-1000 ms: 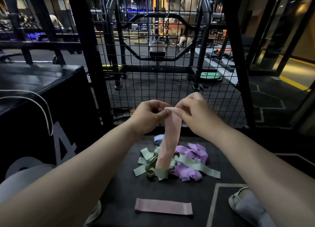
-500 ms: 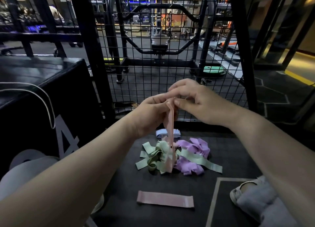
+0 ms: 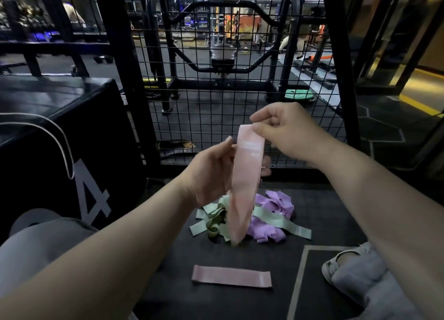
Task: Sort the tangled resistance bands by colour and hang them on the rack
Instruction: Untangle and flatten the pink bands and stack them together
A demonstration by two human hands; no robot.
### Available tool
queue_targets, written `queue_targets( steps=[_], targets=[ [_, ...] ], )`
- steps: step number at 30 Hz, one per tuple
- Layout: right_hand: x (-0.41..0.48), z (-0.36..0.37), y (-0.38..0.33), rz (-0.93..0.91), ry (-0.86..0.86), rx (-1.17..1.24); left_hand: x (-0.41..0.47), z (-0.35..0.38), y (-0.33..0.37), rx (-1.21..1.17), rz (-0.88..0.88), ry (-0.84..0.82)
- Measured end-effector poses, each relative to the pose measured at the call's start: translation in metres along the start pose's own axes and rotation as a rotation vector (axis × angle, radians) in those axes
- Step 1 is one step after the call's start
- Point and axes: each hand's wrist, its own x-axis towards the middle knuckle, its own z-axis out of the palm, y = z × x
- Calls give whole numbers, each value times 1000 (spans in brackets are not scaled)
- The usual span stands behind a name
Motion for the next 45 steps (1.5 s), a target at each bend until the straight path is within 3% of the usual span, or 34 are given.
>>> queue_targets(
  steps=[4,8,12,17,21,27,33,39,45],
  targets=[
    [-4,2,4,134,-26,149,2,4,-2,73,33,65],
    [-6,3,7,182,-93,128,4,5,-4,135,59,122],
    [-5,2,11,189,7,172,1,-6,-14,253,3,102],
    [2,-11,31,288,252,274,-17,-30,-35,560,-115,147],
    [3,-20,57,363,336,237,-31,-55,-40,614,-166,258],
    [-3,-18,89,516,390,302,-47,-86,-36,529,-208,563],
    [-5,5,124,695,278,442,-42,-119,-39,399,-168,890],
    [-15,37,169,822,184,401,-29,-143,-56,375,-243,1005],
    [-58,89,232,1020,-68,216,-15,-176,-103,464,-398,1103]
  ],
)
